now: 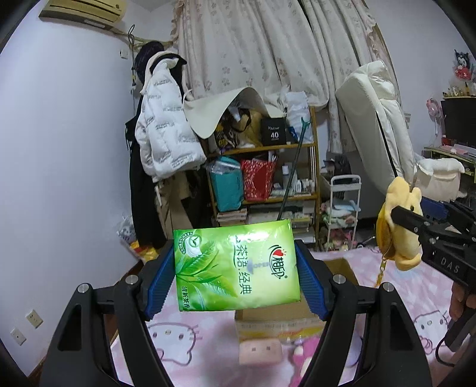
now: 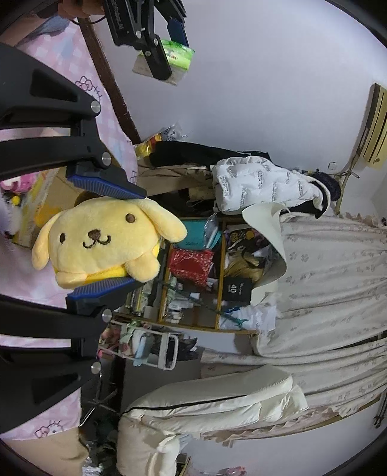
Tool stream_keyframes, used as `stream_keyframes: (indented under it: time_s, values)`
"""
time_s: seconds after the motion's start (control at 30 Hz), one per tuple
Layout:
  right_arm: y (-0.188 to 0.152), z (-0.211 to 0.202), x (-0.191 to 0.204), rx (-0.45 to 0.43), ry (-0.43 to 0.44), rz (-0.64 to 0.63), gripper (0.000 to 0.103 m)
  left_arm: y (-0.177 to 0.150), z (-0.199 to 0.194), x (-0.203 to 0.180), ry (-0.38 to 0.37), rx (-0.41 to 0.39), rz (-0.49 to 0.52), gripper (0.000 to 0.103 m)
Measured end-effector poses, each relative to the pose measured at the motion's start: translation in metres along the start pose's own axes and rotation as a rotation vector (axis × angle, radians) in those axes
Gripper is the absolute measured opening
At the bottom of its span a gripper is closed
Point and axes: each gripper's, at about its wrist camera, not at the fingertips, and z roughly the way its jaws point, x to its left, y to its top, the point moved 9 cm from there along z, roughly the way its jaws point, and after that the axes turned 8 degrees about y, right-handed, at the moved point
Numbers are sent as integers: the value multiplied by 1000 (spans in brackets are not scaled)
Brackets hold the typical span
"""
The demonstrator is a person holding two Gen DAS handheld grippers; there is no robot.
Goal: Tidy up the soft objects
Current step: 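Lift the tissue pack with the left tool while the right tool lifts the yellow dog over the box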
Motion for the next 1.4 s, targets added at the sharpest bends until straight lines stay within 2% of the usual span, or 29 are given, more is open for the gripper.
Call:
stream_keyframes:
  time_s: [0.17, 0.4, 0.63, 1.03, 1.4]
  values:
    - [7, 21, 1, -11, 19, 7, 53, 8, 24, -9, -30, -10, -8, 75]
    - [-2, 52, 2, -9, 59, -3, 53, -10, 60, -24, -62, 17, -6, 75]
    - [-24, 80, -3, 18, 71, 22, 53, -44, 92, -47, -86, 79, 33, 75]
    - [-76, 118, -19, 123, 83, 64, 54, -81, 134, -53, -109, 151, 32, 75]
    - [-102, 135, -25, 187, 123, 128, 55, -106, 150, -68, -174, 206, 37, 75]
